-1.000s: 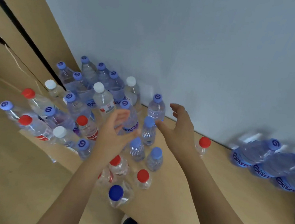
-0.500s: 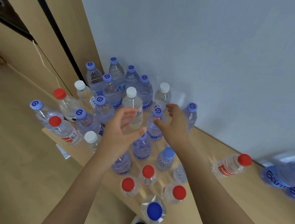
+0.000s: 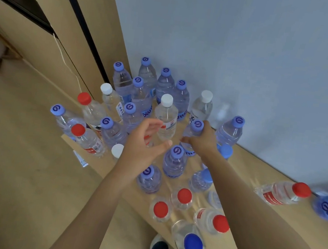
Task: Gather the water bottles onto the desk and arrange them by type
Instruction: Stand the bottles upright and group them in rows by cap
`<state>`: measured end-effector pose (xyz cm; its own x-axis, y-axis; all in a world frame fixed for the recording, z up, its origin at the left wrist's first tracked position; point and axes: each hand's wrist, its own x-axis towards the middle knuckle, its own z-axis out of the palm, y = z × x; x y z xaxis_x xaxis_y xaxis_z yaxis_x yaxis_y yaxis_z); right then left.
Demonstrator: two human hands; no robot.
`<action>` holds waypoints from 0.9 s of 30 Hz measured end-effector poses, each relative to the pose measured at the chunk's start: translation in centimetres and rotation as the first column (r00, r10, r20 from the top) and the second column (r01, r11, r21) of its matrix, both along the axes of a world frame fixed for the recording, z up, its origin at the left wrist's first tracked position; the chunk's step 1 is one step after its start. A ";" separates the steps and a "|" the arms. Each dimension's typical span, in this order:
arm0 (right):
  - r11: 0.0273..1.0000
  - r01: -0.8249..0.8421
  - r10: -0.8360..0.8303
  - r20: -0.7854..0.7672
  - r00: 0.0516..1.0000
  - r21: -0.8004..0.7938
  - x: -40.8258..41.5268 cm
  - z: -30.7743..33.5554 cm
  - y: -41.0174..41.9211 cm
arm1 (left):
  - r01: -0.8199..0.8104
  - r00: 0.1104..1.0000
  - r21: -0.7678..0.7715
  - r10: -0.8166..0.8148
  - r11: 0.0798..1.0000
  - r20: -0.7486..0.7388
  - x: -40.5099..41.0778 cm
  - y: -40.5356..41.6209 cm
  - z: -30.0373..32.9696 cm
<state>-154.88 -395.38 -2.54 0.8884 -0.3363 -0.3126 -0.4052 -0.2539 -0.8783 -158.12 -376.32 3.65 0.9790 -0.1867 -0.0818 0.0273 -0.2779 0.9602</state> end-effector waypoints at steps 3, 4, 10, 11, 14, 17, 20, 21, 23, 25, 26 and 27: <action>1.000 0.002 -0.004 0.057 0.998 0.031 -1.0 1.7 -0.2 | 0.025 1.000 0.004 -0.025 1.000 0.004 0.0 -0.4 -0.1; 1.000 0.000 -0.002 0.078 0.997 0.028 -1.4 2.6 -0.4 | 0.043 0.999 0.006 -0.043 0.999 0.005 0.0 -0.5 -0.1; 0.998 0.021 -0.034 0.249 0.968 0.053 -4.5 11.6 -2.3 | 0.180 0.984 0.010 -0.180 0.984 0.009 0.1 -2.8 1.0; 0.999 0.016 -0.029 0.287 0.958 0.047 -5.1 13.3 -2.6 | 0.208 0.978 -0.004 -0.208 0.978 0.023 0.0 -3.5 1.6; 0.996 0.045 -0.069 0.379 0.923 0.072 -6.6 18.0 -3.5 | 0.297 0.952 -0.035 -0.292 0.954 0.095 -0.4 -5.7 4.6; 0.993 0.046 -0.090 0.448 0.890 0.108 -8.2 21.8 -3.9 | 0.325 0.940 -0.075 -0.313 0.943 0.137 -1.4 -7.7 7.5; 0.996 0.038 -0.072 0.501 0.862 0.079 -9.6 24.5 -4.1 | 0.307 0.945 -0.145 -0.283 0.941 0.165 -3.1 -9.4 9.4; 0.997 0.030 -0.061 0.513 0.856 0.068 -9.9 25.2 -4.2 | 0.283 0.950 -0.158 -0.254 0.946 0.181 -3.8 -9.8 9.9; 0.998 0.011 -0.043 0.525 0.850 0.063 -10.6 26.2 -4.2 | 0.231 0.961 -0.198 -0.191 0.952 0.200 -5.3 -10.6 10.8; 0.996 -0.013 -0.040 0.539 0.841 0.093 -11.3 26.8 -4.3 | 0.213 0.965 -0.234 -0.167 0.949 0.202 -6.4 -11.1 11.6; 0.994 -0.022 -0.040 0.545 0.837 0.106 -11.5 27.0 -4.3 | 0.219 0.966 -0.241 -0.176 0.945 0.188 -6.7 -11.1 11.9; 0.993 -0.024 -0.044 0.552 0.832 0.117 -11.7 27.2 -4.3 | 0.238 0.965 -0.247 -0.200 0.939 0.171 -7.1 -11.2 12.2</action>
